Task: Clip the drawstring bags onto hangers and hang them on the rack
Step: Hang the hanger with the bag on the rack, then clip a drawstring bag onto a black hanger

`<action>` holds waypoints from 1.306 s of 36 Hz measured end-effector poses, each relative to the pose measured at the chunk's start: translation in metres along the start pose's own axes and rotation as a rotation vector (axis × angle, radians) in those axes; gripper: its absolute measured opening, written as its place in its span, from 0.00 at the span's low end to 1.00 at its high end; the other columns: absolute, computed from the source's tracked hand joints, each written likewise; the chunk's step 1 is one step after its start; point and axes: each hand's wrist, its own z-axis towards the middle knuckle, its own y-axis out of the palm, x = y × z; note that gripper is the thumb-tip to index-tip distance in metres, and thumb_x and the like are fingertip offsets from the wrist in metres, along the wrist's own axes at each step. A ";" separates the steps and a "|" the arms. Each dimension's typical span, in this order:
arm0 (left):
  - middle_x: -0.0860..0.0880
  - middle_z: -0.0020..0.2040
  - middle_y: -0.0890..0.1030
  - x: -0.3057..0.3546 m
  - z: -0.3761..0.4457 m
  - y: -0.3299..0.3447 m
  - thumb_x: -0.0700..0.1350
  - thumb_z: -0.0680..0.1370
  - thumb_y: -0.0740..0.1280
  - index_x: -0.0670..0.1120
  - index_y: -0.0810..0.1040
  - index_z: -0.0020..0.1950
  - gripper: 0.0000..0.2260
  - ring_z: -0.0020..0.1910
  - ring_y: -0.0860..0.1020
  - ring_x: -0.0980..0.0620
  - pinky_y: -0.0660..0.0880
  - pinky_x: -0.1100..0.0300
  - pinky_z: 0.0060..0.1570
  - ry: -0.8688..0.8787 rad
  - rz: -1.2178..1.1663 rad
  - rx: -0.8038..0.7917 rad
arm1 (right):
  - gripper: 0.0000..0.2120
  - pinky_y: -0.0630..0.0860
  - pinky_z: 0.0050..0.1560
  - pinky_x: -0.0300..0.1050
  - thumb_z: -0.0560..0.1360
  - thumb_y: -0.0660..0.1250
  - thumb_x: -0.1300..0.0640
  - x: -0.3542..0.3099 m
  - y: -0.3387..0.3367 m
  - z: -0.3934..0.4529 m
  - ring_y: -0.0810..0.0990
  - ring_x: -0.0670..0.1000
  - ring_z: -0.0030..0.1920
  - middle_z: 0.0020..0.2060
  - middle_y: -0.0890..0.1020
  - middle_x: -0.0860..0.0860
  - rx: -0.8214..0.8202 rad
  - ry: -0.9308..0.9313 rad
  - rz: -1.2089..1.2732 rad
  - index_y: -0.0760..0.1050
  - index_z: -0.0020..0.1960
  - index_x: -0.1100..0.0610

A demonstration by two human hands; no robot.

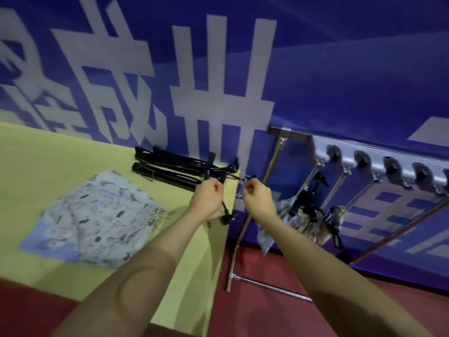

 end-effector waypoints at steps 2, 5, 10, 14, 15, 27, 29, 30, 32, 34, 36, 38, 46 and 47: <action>0.44 0.48 0.83 -0.020 -0.002 -0.021 0.41 0.78 0.60 0.44 0.79 0.48 0.08 0.49 0.79 0.43 0.76 0.55 0.51 -0.026 0.007 0.013 | 0.03 0.71 0.42 0.48 0.76 0.60 0.57 -0.015 0.021 -0.002 0.76 0.56 0.43 0.42 0.78 0.52 -0.016 0.003 0.003 0.72 0.45 0.53; 0.45 0.48 0.82 -0.053 -0.006 -0.047 0.42 0.78 0.60 0.44 0.79 0.49 0.09 0.48 0.79 0.44 0.74 0.57 0.47 -0.078 0.040 0.021 | 0.04 0.73 0.45 0.49 0.76 0.60 0.58 -0.036 0.054 -0.007 0.75 0.53 0.42 0.41 0.78 0.51 -0.062 -0.035 -0.024 0.73 0.47 0.54; 0.48 0.44 0.78 -0.096 -0.009 -0.078 0.41 0.79 0.59 0.45 0.76 0.48 0.07 0.46 0.77 0.46 0.76 0.55 0.46 -0.167 0.056 0.046 | 0.08 0.74 0.36 0.48 0.76 0.58 0.62 -0.064 0.100 -0.007 0.76 0.52 0.33 0.37 0.78 0.52 -0.204 -0.143 -0.040 0.75 0.50 0.56; 0.47 0.43 0.78 -0.123 -0.009 -0.094 0.40 0.79 0.60 0.45 0.75 0.47 0.05 0.45 0.78 0.45 0.78 0.51 0.47 -0.198 0.061 0.085 | 0.10 0.74 0.39 0.48 0.76 0.58 0.62 -0.074 0.132 -0.001 0.76 0.51 0.36 0.39 0.78 0.50 -0.303 -0.181 -0.045 0.76 0.52 0.56; 0.46 0.44 0.78 -0.130 -0.008 -0.096 0.40 0.78 0.60 0.44 0.75 0.47 0.05 0.47 0.78 0.44 0.78 0.51 0.48 -0.213 0.072 0.087 | 0.10 0.75 0.40 0.50 0.76 0.58 0.63 -0.076 0.140 0.001 0.76 0.52 0.37 0.41 0.79 0.52 -0.331 -0.193 -0.039 0.77 0.52 0.57; 0.44 0.60 0.75 -0.201 0.005 -0.094 0.49 0.78 0.63 0.44 0.74 0.62 0.15 0.63 0.70 0.42 0.70 0.50 0.61 -0.426 0.550 -0.089 | 0.23 0.70 0.64 0.55 0.78 0.58 0.57 -0.068 0.228 0.039 0.69 0.58 0.66 0.67 0.69 0.54 -0.743 -0.396 -0.357 0.63 0.72 0.50; 0.45 0.58 0.76 -0.206 0.009 -0.089 0.48 0.77 0.64 0.45 0.75 0.60 0.14 0.59 0.73 0.44 0.73 0.50 0.58 -0.428 0.504 -0.077 | 0.22 0.70 0.62 0.53 0.78 0.59 0.57 -0.064 0.237 0.041 0.70 0.58 0.64 0.66 0.70 0.53 -0.744 -0.418 -0.404 0.64 0.72 0.50; 0.45 0.57 0.77 -0.209 0.011 -0.088 0.47 0.77 0.64 0.45 0.76 0.58 0.12 0.57 0.75 0.45 0.74 0.50 0.56 -0.420 0.496 -0.050 | 0.21 0.71 0.61 0.52 0.78 0.59 0.57 -0.063 0.240 0.042 0.71 0.57 0.63 0.65 0.71 0.53 -0.722 -0.431 -0.409 0.66 0.71 0.50; 0.45 0.53 0.79 -0.212 0.013 -0.086 0.45 0.78 0.62 0.44 0.77 0.55 0.09 0.52 0.77 0.46 0.76 0.51 0.51 -0.401 0.484 0.007 | 0.17 0.71 0.58 0.50 0.77 0.60 0.59 -0.062 0.244 0.043 0.74 0.57 0.60 0.60 0.75 0.53 -0.641 -0.456 -0.381 0.72 0.65 0.51; 0.45 0.49 0.80 -0.212 0.015 -0.086 0.44 0.79 0.60 0.42 0.78 0.52 0.09 0.47 0.78 0.47 0.75 0.54 0.44 -0.390 0.414 0.061 | 0.13 0.71 0.56 0.49 0.77 0.60 0.60 -0.064 0.246 0.044 0.76 0.57 0.56 0.55 0.78 0.53 -0.563 -0.461 -0.323 0.78 0.58 0.53; 0.44 0.44 0.78 -0.206 0.016 -0.090 0.44 0.81 0.57 0.41 0.75 0.50 0.10 0.41 0.76 0.47 0.70 0.56 0.37 -0.386 0.338 0.136 | 0.11 0.72 0.55 0.49 0.77 0.61 0.60 -0.066 0.245 0.046 0.77 0.56 0.53 0.52 0.79 0.53 -0.524 -0.435 -0.241 0.80 0.53 0.54; 0.46 0.39 0.75 -0.199 0.018 -0.096 0.45 0.81 0.55 0.42 0.72 0.49 0.09 0.36 0.72 0.48 0.67 0.58 0.34 -0.338 0.290 0.257 | 0.09 0.72 0.56 0.50 0.78 0.61 0.59 -0.069 0.243 0.048 0.77 0.55 0.52 0.52 0.79 0.53 -0.495 -0.384 -0.123 0.80 0.51 0.56; 0.48 0.32 0.69 -0.167 0.022 -0.130 0.39 0.81 0.54 0.45 0.63 0.53 0.03 0.30 0.66 0.49 0.59 0.57 0.27 -0.131 0.349 0.406 | 0.10 0.67 0.33 0.45 0.83 0.51 0.55 -0.098 0.226 0.037 0.70 0.50 0.29 0.32 0.74 0.51 -0.493 -0.188 0.208 0.67 0.48 0.58; 0.47 0.34 0.69 -0.165 0.022 -0.134 0.36 0.80 0.55 0.45 0.63 0.52 0.05 0.31 0.67 0.48 0.60 0.56 0.28 -0.087 0.383 0.387 | 0.10 0.68 0.31 0.46 0.83 0.50 0.55 -0.101 0.225 0.037 0.71 0.50 0.28 0.31 0.73 0.51 -0.461 -0.174 0.229 0.67 0.49 0.59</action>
